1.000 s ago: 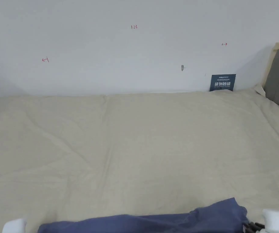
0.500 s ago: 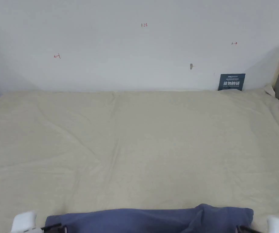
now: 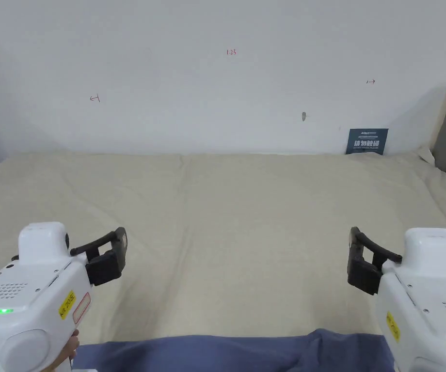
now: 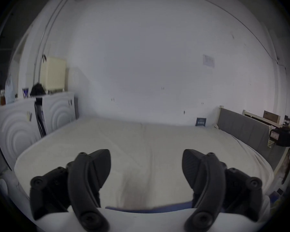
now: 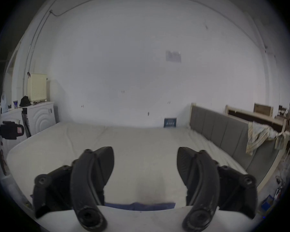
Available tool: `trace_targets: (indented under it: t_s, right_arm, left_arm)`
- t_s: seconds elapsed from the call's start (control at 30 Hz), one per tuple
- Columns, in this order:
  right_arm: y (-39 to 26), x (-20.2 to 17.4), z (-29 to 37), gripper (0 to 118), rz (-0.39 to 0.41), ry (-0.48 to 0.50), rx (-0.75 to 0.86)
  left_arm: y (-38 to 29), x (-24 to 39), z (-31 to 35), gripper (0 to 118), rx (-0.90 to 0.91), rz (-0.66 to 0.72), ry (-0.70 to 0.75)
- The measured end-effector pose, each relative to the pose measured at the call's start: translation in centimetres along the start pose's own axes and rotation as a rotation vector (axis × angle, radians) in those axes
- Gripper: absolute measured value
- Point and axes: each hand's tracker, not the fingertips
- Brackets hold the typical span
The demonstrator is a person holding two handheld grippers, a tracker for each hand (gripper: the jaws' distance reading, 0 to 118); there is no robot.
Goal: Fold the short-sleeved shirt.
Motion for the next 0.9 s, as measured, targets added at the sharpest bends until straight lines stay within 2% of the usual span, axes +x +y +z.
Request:
trace_targets:
  t_s: [0.07,0.1,0.13,0.17,0.2,0.23,0.47,0.57,0.67,0.8,0.9]
  right_arm:
    - [0.5,-0.7,0.3,71,0.026,-0.011,0.017]
    - [0.5,-1.0,0.4,71,0.027,-0.003,0.024]
    - [0.7,-1.3,0.7,65,0.028,0.015,0.033]
    - [0.7,-1.5,0.9,53,0.027,0.015,0.049]
    - [0.6,-1.8,1.2,32,0.035,0.008,0.066]
    - [0.5,-2.0,1.1,0,0.043,-0.004,0.075]
    - [-0.2,-2.8,0.7,0,0.045,0.004,0.081]
    - [-0.5,-2.7,0.3,0,0.036,0.02,0.06]
    - [-0.9,-2.7,0.0,0,0.035,0.028,0.038]
    - [-1.6,-2.9,-0.6,0,0.045,0.035,0.008]
    - [-2.1,-3.3,-1.1,0,0.048,0.036,-0.02]
  left_arm:
    - [0.1,0.6,0.2,61,0.03,-0.005,0.005]
    - [0.1,0.9,0.6,33,0.056,0.0,0.005]
    - [0.1,1.1,0.7,0,0.064,0.012,0.0]
    - [0.1,1.2,0.8,0,0.056,0.021,0.001]
    - [0.0,1.2,0.8,0,0.053,0.058,-0.028]
    - [0.0,1.2,0.8,0,0.044,0.065,-0.047]
    - [-0.9,1.0,0.6,0,0.01,0.048,-0.061]
    - [-1.3,0.0,0.1,0,-0.067,0.081,-0.076]
    - [-2.5,-2.7,-1.3,0,-0.236,0.207,-0.129]
    - [-5.1,-8.2,-3.5,0,-0.471,0.446,-0.263]
    - [-7.9,-11.9,-4.4,0,-0.557,0.561,-0.268]
